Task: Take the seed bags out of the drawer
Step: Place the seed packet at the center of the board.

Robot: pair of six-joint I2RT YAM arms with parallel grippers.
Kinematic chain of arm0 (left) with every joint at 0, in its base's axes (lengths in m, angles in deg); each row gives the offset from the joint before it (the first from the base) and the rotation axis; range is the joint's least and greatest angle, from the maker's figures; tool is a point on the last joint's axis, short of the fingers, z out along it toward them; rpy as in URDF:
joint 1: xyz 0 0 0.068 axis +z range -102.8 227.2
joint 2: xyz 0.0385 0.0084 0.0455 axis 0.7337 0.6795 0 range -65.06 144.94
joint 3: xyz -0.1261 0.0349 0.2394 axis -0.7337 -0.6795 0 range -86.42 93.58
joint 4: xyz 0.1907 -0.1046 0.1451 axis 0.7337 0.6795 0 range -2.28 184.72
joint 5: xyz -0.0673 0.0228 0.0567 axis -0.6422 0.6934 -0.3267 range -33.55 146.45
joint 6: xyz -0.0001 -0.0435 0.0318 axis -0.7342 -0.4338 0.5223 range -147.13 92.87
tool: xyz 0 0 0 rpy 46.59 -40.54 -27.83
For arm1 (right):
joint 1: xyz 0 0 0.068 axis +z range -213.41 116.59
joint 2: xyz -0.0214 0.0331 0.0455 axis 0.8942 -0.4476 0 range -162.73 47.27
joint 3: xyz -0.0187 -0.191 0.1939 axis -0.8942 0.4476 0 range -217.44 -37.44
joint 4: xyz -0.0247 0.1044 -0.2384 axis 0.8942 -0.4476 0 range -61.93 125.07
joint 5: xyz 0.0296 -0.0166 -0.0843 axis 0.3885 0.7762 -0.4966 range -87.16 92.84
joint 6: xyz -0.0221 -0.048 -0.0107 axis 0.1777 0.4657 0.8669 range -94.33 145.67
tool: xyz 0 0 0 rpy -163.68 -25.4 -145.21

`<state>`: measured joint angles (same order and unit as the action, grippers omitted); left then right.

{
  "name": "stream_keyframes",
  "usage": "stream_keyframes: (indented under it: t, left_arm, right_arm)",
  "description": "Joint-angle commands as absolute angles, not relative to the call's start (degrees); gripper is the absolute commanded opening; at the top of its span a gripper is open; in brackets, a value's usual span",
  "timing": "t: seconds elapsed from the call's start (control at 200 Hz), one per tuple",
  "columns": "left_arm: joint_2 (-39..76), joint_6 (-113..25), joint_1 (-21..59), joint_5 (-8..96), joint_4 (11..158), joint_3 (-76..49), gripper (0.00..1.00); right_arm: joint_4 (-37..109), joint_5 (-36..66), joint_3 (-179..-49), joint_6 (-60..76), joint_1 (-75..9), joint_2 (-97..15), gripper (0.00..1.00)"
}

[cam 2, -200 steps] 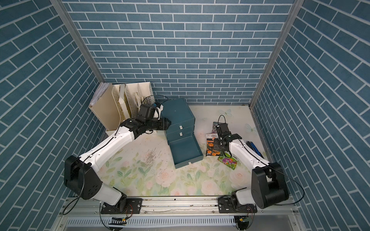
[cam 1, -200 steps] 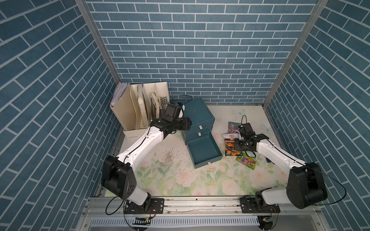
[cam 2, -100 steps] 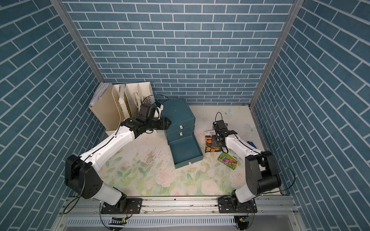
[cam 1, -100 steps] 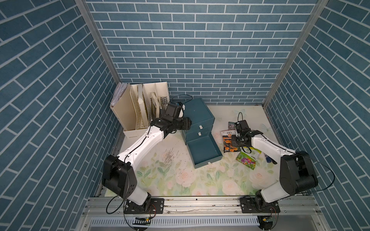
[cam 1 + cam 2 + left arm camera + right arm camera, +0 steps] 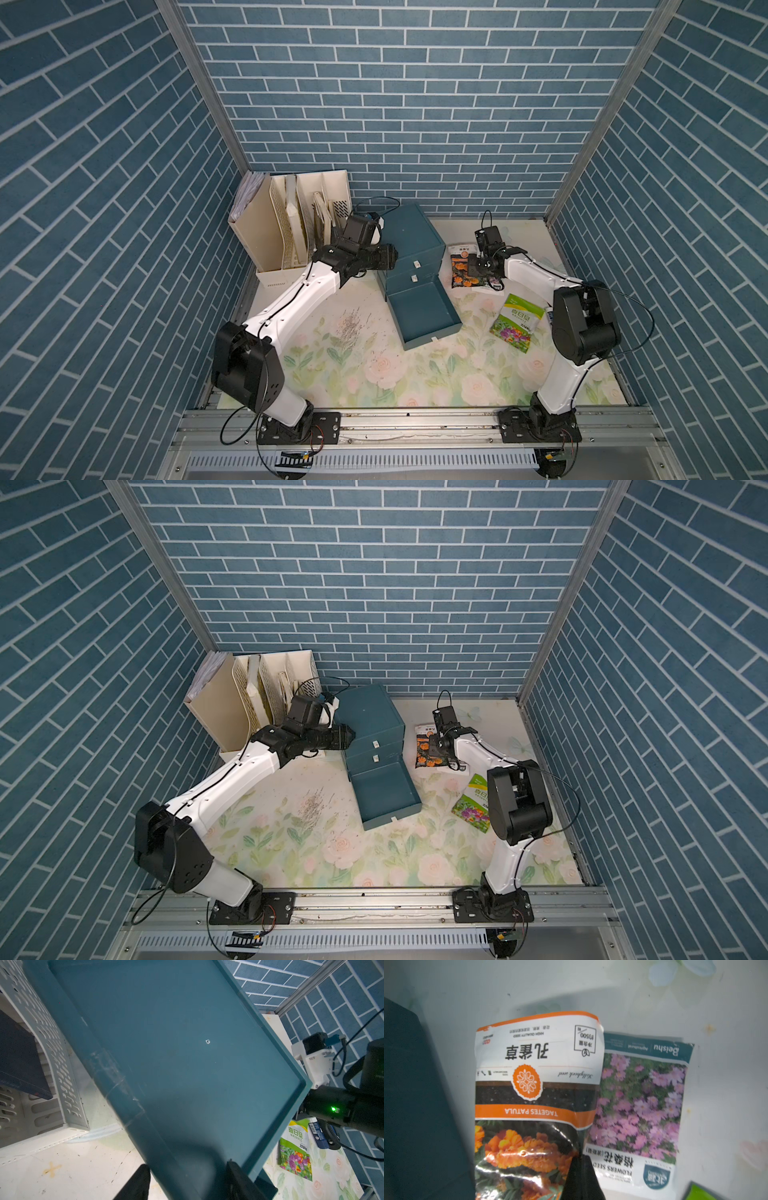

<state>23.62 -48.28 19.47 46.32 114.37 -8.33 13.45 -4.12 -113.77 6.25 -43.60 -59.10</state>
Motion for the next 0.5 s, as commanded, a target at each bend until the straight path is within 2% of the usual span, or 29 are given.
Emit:
stream_keyframes:
  t: [0.0, 0.495]
  left_arm:
    - [26.51, -46.38, 17.93, 44.41, 124.46, -10.76, 0.62]
    - [27.46, -46.03, 17.93, 44.55, 125.07, -9.78, 0.62]
  right_arm:
    - [13.51, -3.33, -118.08, 6.69, -43.64, -62.9, 0.0]
    - [12.24, 0.83, -127.08, 5.98, -43.63, -73.88, 0.0]
